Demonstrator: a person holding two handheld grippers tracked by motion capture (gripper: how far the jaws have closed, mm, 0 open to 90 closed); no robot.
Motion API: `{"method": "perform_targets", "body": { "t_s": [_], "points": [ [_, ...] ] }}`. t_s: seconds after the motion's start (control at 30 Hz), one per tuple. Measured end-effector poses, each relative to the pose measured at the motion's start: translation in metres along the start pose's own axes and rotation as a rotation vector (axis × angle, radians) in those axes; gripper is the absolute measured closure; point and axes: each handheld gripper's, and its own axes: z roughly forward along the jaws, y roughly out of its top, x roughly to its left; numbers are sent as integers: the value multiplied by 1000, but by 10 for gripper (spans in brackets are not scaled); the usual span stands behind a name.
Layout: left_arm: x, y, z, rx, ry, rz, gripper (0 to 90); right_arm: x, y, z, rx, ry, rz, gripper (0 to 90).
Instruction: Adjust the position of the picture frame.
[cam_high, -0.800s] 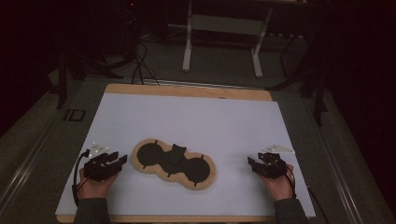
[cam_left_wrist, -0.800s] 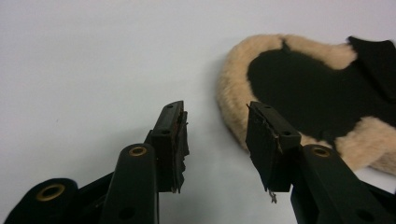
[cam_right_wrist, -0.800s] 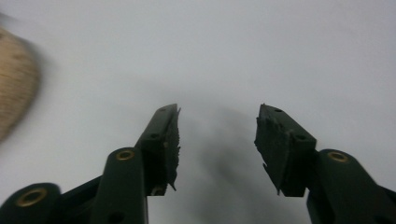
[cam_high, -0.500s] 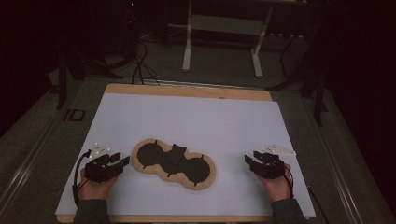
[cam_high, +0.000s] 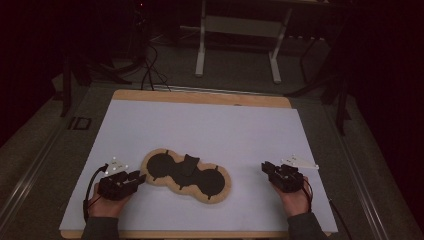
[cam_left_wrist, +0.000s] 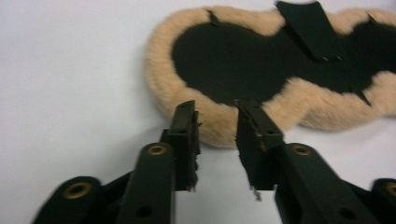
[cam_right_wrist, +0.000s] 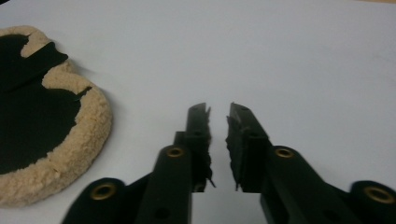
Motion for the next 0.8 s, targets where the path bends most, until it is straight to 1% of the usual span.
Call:
{"method": "perform_targets", "body": {
  "t_s": [0.03,0.07,0.13,0.17,0.23,0.37,0.4,0.47,0.6,0.63,0.73,0.8],
  "points": [
    [-1,0,0,4,-5,11,761,2,0,1,-1,-1,-11,854],
    [-2,1,1,7,-10,17,783,2,0,1,2,-3,-14,871],
    [-5,1,3,27,-29,35,834,4,0,2,5,-3,-21,881],
    [-6,1,4,36,-30,44,855,4,0,2,5,-1,-23,887],
    [-6,1,4,41,-30,48,884,5,0,3,6,2,-25,893],
    [-9,0,5,43,-36,55,890,7,0,3,5,5,-30,893],
    [-10,0,5,44,-36,64,890,8,0,3,5,3,-32,893],
    [-12,0,5,45,-40,68,891,8,0,3,4,7,-35,893],
    [-14,0,6,49,-54,74,896,9,0,5,9,10,-38,893],
    [-16,1,8,52,-58,81,897,10,0,5,10,12,-40,895],
    [-19,1,11,66,-55,98,898,13,1,7,11,17,-46,898],
    [-20,1,12,72,-50,101,898,14,1,7,13,21,-48,898]
  ]
}}
